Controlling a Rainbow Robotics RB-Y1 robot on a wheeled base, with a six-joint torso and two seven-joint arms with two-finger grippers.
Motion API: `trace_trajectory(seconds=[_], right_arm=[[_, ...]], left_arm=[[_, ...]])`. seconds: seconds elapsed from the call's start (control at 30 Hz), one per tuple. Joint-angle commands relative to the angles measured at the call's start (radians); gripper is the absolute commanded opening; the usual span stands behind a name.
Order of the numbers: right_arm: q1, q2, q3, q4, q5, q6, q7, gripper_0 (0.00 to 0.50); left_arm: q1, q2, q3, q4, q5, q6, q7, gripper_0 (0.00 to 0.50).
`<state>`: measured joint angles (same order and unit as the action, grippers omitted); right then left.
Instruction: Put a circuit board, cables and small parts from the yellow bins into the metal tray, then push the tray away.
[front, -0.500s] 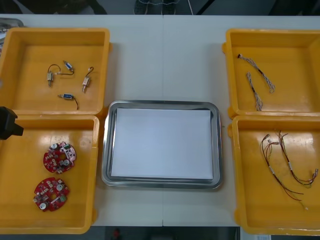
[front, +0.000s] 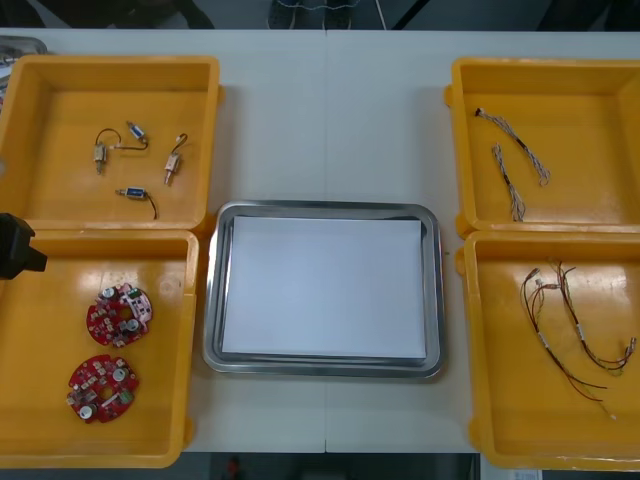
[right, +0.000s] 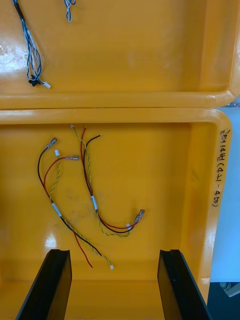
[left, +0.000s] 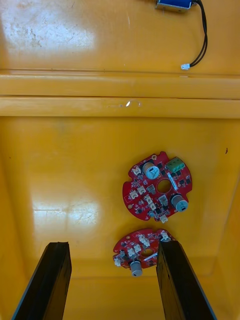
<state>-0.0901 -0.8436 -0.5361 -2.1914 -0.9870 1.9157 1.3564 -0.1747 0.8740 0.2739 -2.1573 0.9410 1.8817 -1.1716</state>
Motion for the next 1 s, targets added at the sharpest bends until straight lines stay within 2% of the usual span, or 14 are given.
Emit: trace_trajectory(seconds=[0.03,1.0], right_arm=[[-0.019,-0.037,0.007,-0.013,0.001,0.004,-0.037,0.5],[-0.019,-0.037,0.007,-0.013,0.001,0.004,-0.037,0.5]], left_arm=[[-0.025,0.042,0.016,-0.016,0.007,-0.007,0.07,0.5],[-0.025,0.042,0.016,-0.016,0.007,-0.007,0.07,0.5]])
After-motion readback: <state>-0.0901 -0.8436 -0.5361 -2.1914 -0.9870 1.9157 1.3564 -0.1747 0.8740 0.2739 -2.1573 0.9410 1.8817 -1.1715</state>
